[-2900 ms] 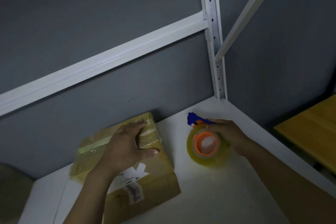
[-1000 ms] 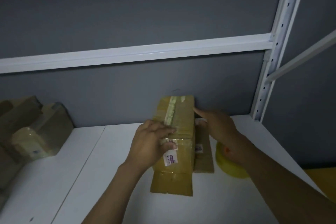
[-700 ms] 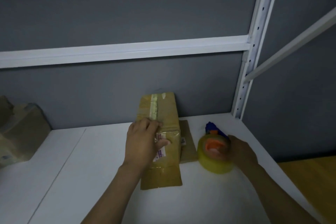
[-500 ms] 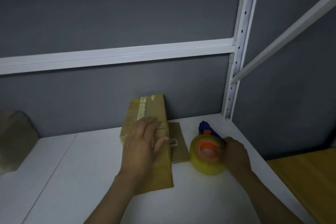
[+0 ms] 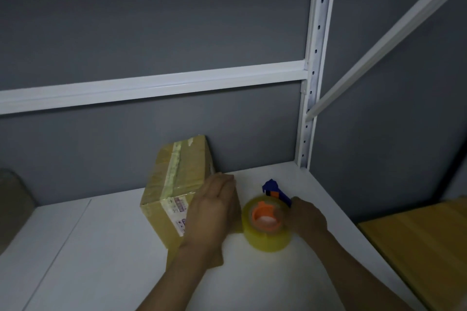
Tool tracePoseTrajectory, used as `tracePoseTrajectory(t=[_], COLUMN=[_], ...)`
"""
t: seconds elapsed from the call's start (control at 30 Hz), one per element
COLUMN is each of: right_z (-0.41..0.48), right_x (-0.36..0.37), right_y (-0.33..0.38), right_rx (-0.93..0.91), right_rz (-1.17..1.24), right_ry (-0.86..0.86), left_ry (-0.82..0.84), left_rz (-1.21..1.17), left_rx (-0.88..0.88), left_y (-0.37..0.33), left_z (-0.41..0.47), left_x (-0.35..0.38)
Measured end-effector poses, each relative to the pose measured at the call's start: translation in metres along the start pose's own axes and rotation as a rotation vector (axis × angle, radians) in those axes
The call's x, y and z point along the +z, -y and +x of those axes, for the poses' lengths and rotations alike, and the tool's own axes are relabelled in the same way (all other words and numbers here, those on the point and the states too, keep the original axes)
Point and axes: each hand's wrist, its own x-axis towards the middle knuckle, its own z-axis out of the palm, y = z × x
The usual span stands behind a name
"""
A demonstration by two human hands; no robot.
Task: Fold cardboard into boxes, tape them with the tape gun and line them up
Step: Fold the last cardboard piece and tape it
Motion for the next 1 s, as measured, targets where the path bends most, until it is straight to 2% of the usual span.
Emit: tracePoseTrajectory(t=[0.03,0.1,0.23,0.53,0.67,0.77,0.83,0.93,1.0], right_z=[0.000,0.002,0.000,-0.018,-0.036,-0.037,-0.037,-0.041,-0.046], right_x=[0.002,0.004,0.002,-0.002,-0.013,-0.024,-0.028,-0.033,-0.038], right_y=[0.003,0.009,0.011,0.007,-0.008,-0.017,-0.014,-0.001,0.012], right_rx=[0.004,-0.006,-0.017,-0.093,-0.158,-0.261,-0.355,-0.431,-0.467], right_rz=[0.012,0.034,-0.015,-0.171,-0.057,0.109,0.159,0.264,0.426], right_ry=[0.004,-0.017,-0.019,-0.097,-0.164,-0.245,-0.299,-0.401,-0.472], left_ry=[-0.016,0.026,0.311,0.326,0.353,0.222,0.157,0.213,0.355], left_rz=[0.057,0.202,0.276,0.257,0.290,0.122,-0.154,-0.483,-0.524], left_rx=[-0.013,-0.157,-0.398,-0.343,-0.328,-0.281,-0.317,-0.404,-0.391], left_y=[0.005,0.021,0.043,0.041,0.040,0.029,0.010,-0.017,-0.024], left_z=[0.003,0.006,0.005,0.001,0.002,0.002,0.006,0.021,0.031], left_x=[-0.004,-0.007,-0.005,-0.001,0.000,0.000,-0.007,-0.024,-0.031])
